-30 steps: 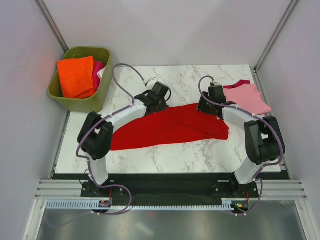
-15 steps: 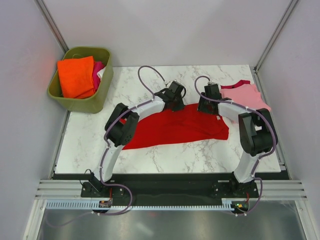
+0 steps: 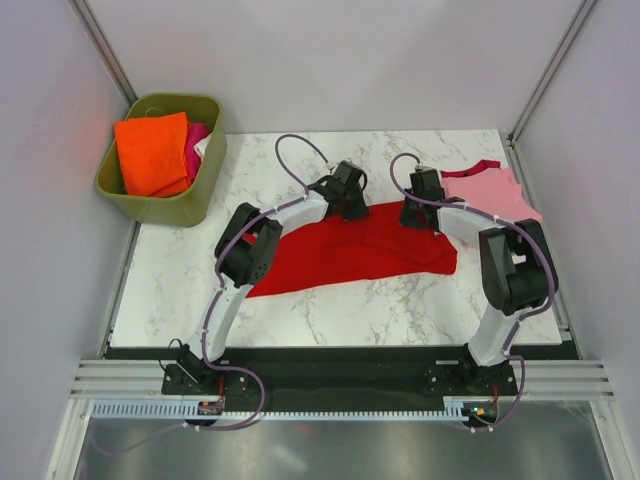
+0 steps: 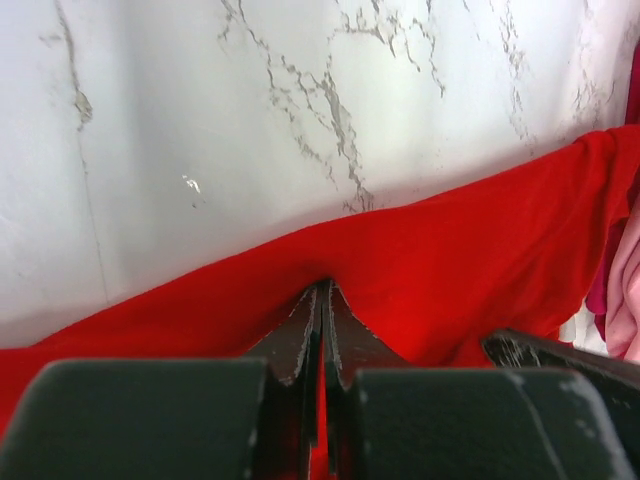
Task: Fold and stack the t-shirts
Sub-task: Fold the tshirt
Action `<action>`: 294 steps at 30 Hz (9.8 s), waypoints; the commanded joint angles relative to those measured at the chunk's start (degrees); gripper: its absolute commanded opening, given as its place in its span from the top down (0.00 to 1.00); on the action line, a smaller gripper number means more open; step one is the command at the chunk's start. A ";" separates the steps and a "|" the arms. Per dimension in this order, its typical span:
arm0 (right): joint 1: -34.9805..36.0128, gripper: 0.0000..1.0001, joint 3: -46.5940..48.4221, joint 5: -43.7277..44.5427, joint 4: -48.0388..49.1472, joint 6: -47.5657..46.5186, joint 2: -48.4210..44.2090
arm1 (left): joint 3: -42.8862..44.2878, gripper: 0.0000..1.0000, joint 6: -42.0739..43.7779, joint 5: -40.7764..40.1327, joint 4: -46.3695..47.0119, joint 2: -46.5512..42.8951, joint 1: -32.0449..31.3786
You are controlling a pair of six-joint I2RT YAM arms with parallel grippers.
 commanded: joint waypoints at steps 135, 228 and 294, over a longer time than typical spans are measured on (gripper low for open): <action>-4.72 0.81 -36.74 1.66 -1.40 6.94 -36.13 | -32.59 0.59 -2.51 -8.05 7.34 -21.93 -22.43; -23.09 0.96 -16.62 -30.42 -2.20 46.83 -20.41 | -32.42 0.97 -22.29 12.08 18.67 -21.66 -5.03; -8.24 0.53 -27.16 -15.39 17.67 29.43 -18.38 | -14.05 0.41 13.84 17.26 11.12 -10.42 -3.97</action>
